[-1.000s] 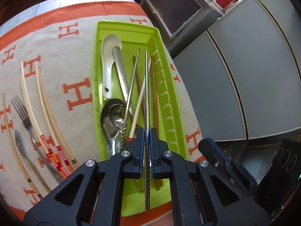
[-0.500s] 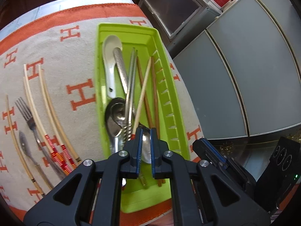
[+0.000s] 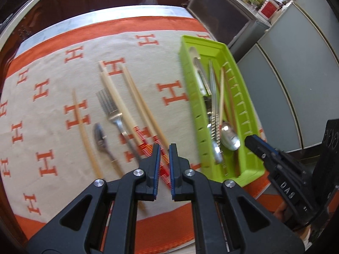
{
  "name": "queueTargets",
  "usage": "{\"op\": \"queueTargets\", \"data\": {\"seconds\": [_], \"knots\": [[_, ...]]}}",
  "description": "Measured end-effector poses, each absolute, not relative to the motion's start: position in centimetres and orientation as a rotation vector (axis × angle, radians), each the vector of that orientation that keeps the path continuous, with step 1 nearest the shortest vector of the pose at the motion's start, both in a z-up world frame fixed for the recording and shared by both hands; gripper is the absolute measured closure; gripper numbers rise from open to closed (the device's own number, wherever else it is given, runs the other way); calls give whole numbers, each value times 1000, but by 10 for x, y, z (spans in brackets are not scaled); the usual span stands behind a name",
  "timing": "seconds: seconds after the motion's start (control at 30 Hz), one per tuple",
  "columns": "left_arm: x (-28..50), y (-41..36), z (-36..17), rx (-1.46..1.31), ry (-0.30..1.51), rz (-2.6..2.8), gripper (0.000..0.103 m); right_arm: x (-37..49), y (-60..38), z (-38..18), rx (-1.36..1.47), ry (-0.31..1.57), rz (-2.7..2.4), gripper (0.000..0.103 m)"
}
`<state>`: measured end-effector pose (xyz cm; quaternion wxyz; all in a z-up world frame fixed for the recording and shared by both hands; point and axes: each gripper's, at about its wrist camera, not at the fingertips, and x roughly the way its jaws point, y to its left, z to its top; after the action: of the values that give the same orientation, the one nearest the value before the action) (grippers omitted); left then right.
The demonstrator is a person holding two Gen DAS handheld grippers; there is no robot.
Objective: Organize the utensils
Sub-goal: 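Move both open tools back over the utensils on the blanket, then close the left tool on a red-tipped wooden chopstick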
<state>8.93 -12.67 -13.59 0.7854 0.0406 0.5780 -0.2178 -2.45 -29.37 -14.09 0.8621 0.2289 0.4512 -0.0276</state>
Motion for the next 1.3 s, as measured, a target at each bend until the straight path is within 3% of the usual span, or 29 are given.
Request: {"op": "queueTargets", "data": {"seconds": [0.43, 0.77, 0.83, 1.0, 1.3], "knots": [[99, -22, -169, -29, 1313, -267, 98, 2, -230, -135, 341, 1014, 97, 95], [103, -16, -201, -89, 1376, -263, 98, 13, -213, -142, 306, 1048, 154, 95], [106, -17, -203, -103, 1379, -263, 95, 14, -211, -143, 294, 1051, 159, 95], [111, -26, -201, -91, 1358, -254, 77, 17, -206, -145, 275, 1058, 170, 95], [114, -35, -201, -65, 1347, -245, 77, 18, -205, -148, 272, 1063, 173, 95]]}}
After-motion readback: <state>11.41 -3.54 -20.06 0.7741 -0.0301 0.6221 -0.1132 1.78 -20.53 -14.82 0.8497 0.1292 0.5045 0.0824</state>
